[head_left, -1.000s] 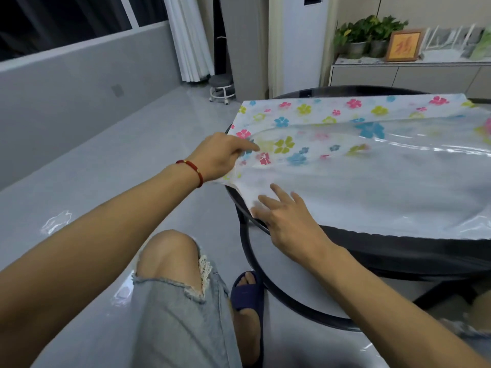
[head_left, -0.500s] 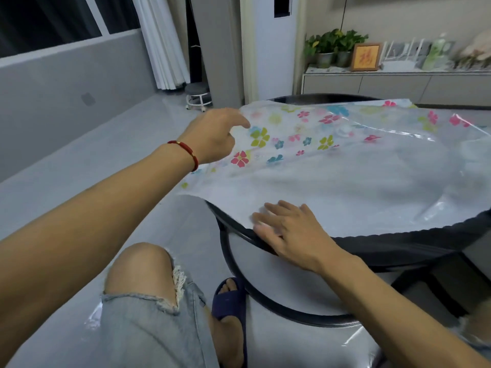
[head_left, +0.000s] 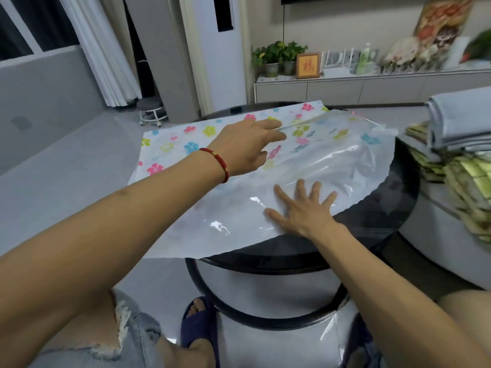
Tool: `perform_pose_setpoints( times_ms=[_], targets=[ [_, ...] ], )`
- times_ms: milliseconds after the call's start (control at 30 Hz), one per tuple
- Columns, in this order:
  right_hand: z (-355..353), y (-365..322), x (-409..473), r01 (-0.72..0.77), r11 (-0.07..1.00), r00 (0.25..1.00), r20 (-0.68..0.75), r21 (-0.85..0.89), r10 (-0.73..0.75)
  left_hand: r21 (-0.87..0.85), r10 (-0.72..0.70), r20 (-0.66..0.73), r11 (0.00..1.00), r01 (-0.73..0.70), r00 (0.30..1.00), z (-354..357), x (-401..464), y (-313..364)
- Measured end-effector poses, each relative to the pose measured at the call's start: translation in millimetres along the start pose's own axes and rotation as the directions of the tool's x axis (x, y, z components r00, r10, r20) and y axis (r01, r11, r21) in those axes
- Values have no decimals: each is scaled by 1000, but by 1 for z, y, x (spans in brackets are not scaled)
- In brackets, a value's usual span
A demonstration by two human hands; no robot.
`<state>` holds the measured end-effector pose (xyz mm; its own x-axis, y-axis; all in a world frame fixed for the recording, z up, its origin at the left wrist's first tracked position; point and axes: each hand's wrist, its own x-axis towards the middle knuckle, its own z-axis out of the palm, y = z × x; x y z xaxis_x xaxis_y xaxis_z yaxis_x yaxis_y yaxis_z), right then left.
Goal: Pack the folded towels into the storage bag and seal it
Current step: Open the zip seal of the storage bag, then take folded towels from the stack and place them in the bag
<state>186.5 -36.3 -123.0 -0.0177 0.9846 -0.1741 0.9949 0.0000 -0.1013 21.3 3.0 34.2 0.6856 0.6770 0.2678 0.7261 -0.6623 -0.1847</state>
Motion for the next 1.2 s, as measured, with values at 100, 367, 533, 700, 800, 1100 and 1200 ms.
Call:
perform_pose_setpoints(
  times_ms=[100, 367, 533, 700, 800, 1100, 1200],
  targets=[
    [-12, 9, 8, 85, 995, 995, 57, 48, -88, -34, -42, -26, 999, 41, 999, 2, 10, -4],
    [-86, 113, -32, 77, 938, 865, -490, 339, 106, -204, -207, 5, 958, 204, 978, 13, 38, 3],
    [-106, 226, -66, -338, 893, 656, -606, 298, 450, -287, -269, -26, 925, 251, 963, 19, 54, 28],
    [-100, 309, -84, -683, 702, 596, -403, 201, 695, -298, -259, 21, 920, 253, 966, 19, 64, 49],
    [-102, 329, -85, -728, 636, 574, -280, 256, 769, -284, -254, 32, 925, 253, 967, 17, 66, 54],
    [-157, 346, -28, -477, 763, 566, -512, 435, 646, -246, -247, 12, 938, 243, 969, 9, 78, 60],
    [-169, 363, -3, -532, 714, 604, -387, 456, 697, -226, -246, -4, 944, 239, 969, 9, 86, 62]
  ],
)
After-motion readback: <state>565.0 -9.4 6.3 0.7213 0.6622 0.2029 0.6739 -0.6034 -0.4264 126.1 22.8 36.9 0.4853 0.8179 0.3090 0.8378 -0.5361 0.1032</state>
